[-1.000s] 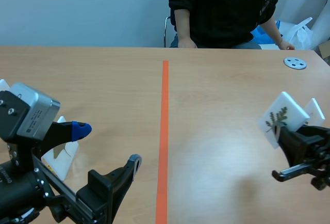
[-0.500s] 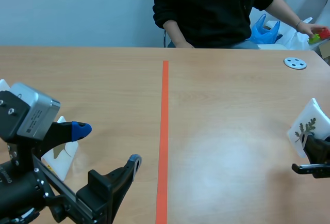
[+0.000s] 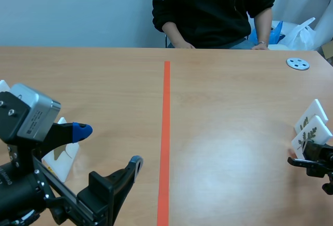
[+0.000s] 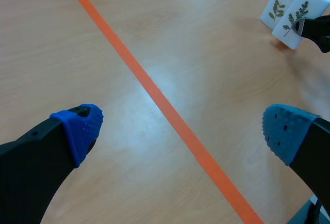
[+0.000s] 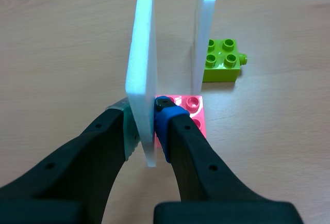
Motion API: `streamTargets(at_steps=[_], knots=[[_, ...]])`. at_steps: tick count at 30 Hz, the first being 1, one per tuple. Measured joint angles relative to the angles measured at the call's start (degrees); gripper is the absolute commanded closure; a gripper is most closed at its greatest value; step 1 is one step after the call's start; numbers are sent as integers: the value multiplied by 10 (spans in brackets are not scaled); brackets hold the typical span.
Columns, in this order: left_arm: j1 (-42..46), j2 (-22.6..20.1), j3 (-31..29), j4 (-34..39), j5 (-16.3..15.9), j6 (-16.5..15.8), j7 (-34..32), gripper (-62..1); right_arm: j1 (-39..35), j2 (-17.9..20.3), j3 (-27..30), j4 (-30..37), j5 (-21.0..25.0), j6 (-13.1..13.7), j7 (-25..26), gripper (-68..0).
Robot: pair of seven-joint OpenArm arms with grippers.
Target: Sort the leaf by its shape. The table is split by an orange tape line. A compound leaf with several leaflets goes to the left side, a simple leaf with one blade goes to the right side. Return to the home posture when a red brick is placed on the table.
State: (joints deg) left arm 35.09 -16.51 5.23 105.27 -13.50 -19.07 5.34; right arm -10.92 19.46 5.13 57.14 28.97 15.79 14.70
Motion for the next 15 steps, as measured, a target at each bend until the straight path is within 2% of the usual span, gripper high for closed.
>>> streamTargets(at_steps=[5, 9, 15], knots=[[0, 0, 0, 0, 0, 0, 0, -623, 4, 0, 0, -7, -2, -16, 0, -43], [0, 0, 0, 0, 0, 0, 0, -623, 4, -1, 0, -7, -2, -19, 0, -169], [0, 0, 0, 0, 0, 0, 0, -623, 4, -1, 0, -7, -2, -19, 3, -405]])
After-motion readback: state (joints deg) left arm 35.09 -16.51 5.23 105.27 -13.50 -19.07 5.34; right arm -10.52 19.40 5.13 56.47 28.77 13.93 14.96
